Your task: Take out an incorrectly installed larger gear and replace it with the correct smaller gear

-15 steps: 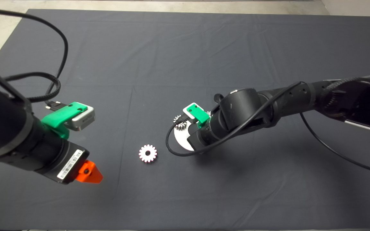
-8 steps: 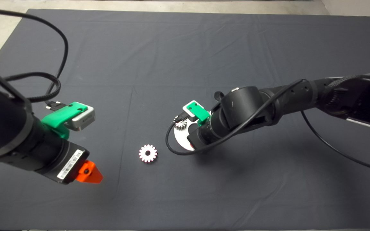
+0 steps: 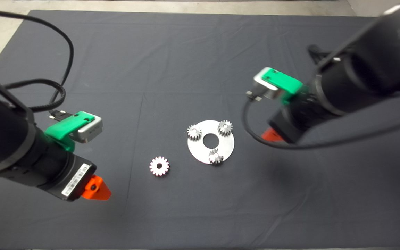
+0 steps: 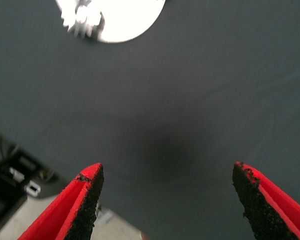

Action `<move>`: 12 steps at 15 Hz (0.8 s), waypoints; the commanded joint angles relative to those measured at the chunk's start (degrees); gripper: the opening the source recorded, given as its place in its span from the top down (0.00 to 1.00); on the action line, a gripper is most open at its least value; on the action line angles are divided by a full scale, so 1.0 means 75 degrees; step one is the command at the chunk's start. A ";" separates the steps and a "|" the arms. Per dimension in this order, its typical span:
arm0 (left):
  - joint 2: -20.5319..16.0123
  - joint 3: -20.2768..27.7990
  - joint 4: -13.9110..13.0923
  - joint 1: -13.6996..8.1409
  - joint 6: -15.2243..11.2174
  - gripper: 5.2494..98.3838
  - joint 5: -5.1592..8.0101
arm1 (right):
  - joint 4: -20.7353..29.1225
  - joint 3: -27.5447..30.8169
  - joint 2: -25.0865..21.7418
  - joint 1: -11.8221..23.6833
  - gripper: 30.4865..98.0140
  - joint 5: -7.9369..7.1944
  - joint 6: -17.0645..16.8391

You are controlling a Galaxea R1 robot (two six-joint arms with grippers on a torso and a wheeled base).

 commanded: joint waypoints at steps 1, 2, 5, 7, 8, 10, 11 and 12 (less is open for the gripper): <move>-0.0008 -0.0003 -0.0139 -0.0161 -0.0033 0.01 0.0483 | 0.1539 0.1484 -0.1325 0.1677 0.44 -0.0234 0.0810; -0.0080 -0.0027 -0.0139 -0.0161 -0.0033 0.01 0.0483 | 0.1546 0.1508 -0.1595 0.1700 0.44 -0.0152 0.0804; -0.0080 0.0031 -0.0151 -0.0161 -0.0009 0.01 0.0471 | 0.1557 0.1482 -0.1700 0.1760 0.37 0.0094 0.0839; 0.0143 0.0046 -0.0151 -0.0161 0.0003 0.01 0.0471 | 0.1557 0.1484 -0.1711 0.2036 0.31 0.0094 0.0847; 0.0190 0.0043 -0.0151 -0.0161 -0.0009 0.01 0.0460 | 0.1557 0.1472 -0.1758 0.2192 0.30 0.0082 0.0839; 0.0314 0.0066 -0.0151 -0.0161 -0.0009 0.01 0.0459 | 0.1569 0.1484 -0.1870 0.2333 0.26 0.0082 0.0839; 0.0331 0.0066 -0.0154 -0.0161 -0.0021 0.01 0.0459 | 0.1569 0.1484 -0.1922 0.2357 0.23 0.0082 0.0851; 0.0307 0.0078 -0.0163 -0.0161 -0.0033 0.01 0.0459 | 0.1581 0.1484 -0.1993 0.2357 0.22 0.0082 0.0851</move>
